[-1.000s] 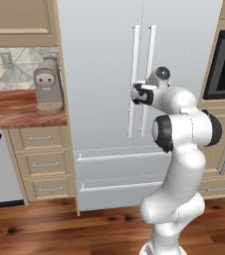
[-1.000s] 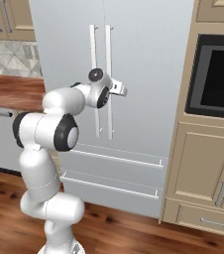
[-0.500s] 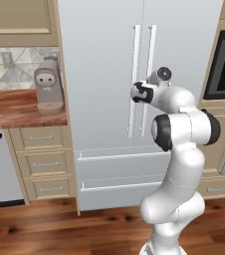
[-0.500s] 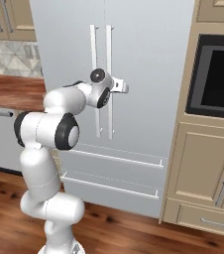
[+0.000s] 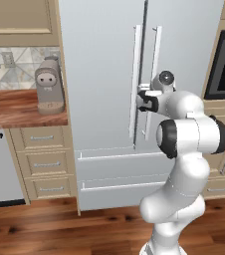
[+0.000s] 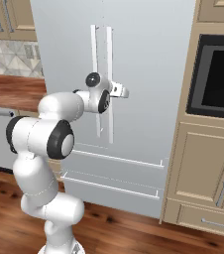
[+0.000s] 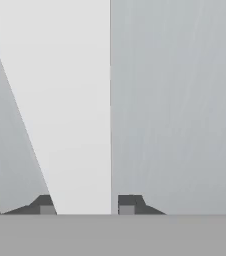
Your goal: Move the hot dog bun to the plate on the dining table and place the condiment next to that plate. Then navigate to the fridge and take the sausage and place it on the plate as well.
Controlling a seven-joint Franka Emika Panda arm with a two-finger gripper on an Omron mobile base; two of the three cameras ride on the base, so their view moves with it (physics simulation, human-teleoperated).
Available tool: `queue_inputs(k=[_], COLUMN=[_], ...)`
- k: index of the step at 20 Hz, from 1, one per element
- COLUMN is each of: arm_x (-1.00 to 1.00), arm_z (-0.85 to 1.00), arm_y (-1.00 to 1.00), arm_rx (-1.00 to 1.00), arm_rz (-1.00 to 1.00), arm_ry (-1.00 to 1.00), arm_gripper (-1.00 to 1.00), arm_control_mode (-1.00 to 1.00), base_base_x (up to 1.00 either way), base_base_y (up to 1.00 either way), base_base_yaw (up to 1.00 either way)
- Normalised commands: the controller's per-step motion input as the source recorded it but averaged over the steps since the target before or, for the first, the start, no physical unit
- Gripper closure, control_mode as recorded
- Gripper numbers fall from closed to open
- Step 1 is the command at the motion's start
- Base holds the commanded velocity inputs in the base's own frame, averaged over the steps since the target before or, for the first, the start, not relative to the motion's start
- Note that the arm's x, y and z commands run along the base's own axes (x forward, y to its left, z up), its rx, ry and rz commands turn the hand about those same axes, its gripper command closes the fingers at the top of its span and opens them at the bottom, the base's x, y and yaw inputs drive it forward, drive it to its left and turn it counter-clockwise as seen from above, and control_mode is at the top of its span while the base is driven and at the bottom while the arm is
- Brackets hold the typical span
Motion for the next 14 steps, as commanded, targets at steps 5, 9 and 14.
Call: queue_inputs(k=[5, 9, 14], arm_x=[-0.98, -1.00, -1.00], arm_z=[0.00, 0.00, 0.00], arm_y=[-0.73, -0.93, -1.00], arm_rx=[0.00, 0.04, 0.09], arm_rz=[-0.03, 0.00, 0.00], arm_ry=[0.00, 0.00, -0.01], arm_gripper=[1.00, 1.00, 1.00], arm_control_mode=[-1.00, -1.00, -1.00], base_base_x=[0.00, 0.00, 0.00], base_base_y=[0.00, 0.00, 0.00], base_base_yaw=[0.00, 0.00, 0.00])
